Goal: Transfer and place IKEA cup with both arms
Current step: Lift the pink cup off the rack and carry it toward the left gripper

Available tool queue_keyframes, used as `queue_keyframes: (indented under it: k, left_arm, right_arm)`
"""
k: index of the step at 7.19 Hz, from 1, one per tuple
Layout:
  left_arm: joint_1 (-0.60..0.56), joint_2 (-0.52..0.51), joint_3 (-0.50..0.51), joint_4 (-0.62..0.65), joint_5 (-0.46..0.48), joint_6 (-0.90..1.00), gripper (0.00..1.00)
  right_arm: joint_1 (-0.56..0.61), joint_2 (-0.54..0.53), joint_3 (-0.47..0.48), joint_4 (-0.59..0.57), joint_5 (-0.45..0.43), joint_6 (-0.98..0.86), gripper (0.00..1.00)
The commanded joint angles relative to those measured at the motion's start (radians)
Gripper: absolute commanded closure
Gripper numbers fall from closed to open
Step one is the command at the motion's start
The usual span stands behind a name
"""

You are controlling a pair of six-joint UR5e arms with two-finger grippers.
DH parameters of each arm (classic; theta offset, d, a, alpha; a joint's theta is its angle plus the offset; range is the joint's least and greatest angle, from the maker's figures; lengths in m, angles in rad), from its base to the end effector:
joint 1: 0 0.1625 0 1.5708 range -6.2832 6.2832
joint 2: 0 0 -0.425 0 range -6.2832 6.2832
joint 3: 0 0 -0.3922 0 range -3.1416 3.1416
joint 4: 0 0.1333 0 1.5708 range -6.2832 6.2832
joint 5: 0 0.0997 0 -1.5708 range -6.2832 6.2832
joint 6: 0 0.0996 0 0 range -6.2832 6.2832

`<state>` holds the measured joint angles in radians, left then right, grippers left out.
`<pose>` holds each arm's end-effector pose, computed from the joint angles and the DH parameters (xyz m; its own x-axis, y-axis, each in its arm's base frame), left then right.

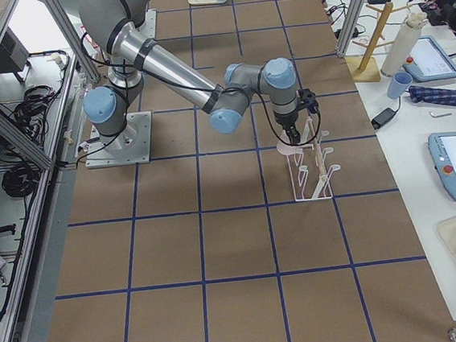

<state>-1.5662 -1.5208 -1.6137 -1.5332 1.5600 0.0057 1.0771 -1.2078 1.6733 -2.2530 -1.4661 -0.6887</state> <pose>-0.1322 -0.4756 0.4947 -0.9999 0.0016 0.0105 0.0011 0.9990 -0.0447 -0.1673 -0.6141 0.3085 -0.9785 -0.1980 0.0578 -0.2060 0.9509 -0.2309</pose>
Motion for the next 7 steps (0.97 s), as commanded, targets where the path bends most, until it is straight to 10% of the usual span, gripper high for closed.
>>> queue_keyframes:
  k: [1, 7]
  left_arm:
    - [0.000, 0.001, 0.000, -0.001, 0.000, 0.000, 0.00]
    - [0.002, -0.002, 0.000, 0.002, -0.009, 0.003, 0.00]
  right_arm:
    - [0.001, -0.054, -0.001, 0.066, -0.008, 0.001, 1.00]
    - [0.006, -0.281, -0.049, 0.385, -0.054, 0.001, 1.00]
